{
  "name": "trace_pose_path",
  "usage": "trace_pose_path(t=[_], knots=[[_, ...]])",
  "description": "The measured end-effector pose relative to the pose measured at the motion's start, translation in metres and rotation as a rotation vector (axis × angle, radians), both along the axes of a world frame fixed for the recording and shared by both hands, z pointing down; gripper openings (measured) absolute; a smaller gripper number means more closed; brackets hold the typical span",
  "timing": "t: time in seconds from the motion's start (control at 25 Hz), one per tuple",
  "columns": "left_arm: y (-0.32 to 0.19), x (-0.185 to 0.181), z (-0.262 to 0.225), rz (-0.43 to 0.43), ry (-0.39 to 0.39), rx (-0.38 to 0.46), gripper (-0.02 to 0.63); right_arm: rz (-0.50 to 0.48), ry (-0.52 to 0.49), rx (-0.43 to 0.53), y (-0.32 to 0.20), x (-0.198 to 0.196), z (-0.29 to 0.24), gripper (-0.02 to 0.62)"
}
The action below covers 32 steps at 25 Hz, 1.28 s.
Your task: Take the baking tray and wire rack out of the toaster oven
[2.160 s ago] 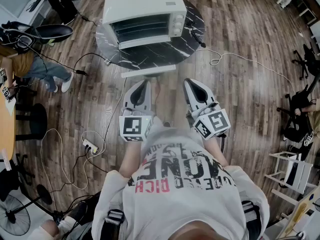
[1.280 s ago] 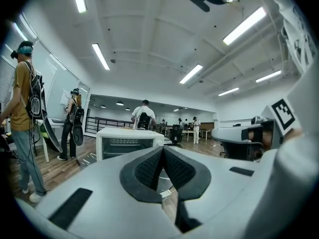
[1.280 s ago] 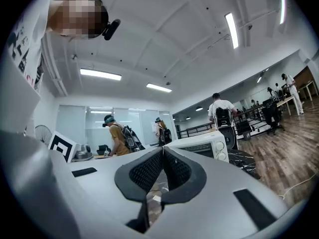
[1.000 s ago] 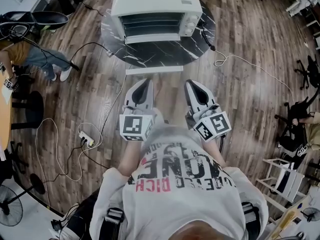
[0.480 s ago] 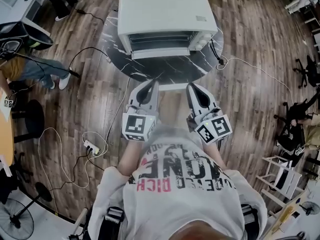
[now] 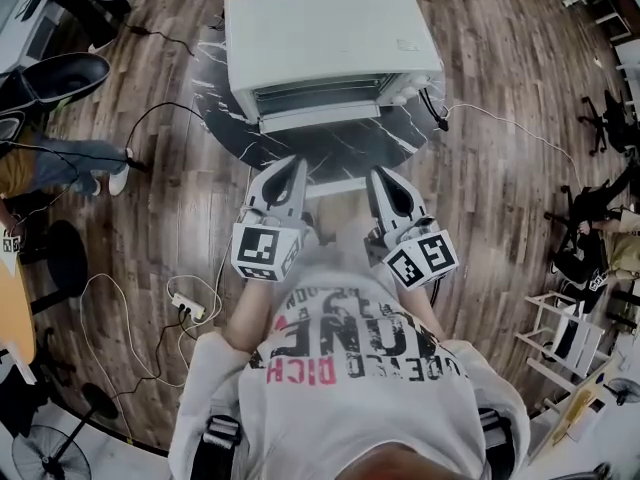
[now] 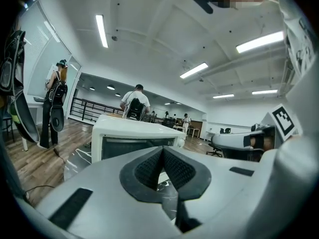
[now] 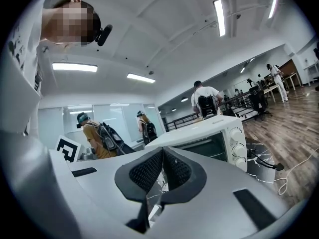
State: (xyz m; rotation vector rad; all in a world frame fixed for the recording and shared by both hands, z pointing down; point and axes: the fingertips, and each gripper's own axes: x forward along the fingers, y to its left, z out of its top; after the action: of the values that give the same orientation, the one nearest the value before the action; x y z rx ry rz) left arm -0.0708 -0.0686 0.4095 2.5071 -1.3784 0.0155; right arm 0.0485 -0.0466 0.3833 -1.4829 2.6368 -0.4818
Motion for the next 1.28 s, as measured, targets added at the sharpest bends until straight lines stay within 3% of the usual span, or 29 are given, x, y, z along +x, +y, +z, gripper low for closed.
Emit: trace_pose_path(t=[0.2, 0.72, 0.96, 1.16, 1.24, 1.28], knots=[[-0.017, -0.005, 0.011, -0.038, 0.088, -0.088, 0.003, 0.020, -0.015, -0.020, -0.016, 0.006, 0.004, 0.002], [-0.065, 0.013, 0.024, -0.142, 0.149, -0.161, 0.003, -0.001, -0.103, -0.117, -0.083, 0.043, 0.026, 0.002], [-0.082, 0.008, 0.035, -0.192, 0.297, -0.228, 0.003, -0.041, -0.200, -0.121, -0.111, 0.046, 0.028, 0.003], [-0.099, -0.007, 0.049, -0.221, 0.392, -0.269, 0.003, -0.042, -0.313, -0.221, -0.127, 0.041, 0.048, 0.005], [-0.105, -0.007, 0.052, -0.206, 0.483, -0.300, 0.005, -0.028, -0.361, -0.266, -0.132, 0.042, 0.056, 0.008], [-0.109, -0.007, 0.053, -0.198, 0.541, -0.318, 0.042, -0.021, -0.383, -0.289, -0.136, 0.042, 0.061, 0.033]])
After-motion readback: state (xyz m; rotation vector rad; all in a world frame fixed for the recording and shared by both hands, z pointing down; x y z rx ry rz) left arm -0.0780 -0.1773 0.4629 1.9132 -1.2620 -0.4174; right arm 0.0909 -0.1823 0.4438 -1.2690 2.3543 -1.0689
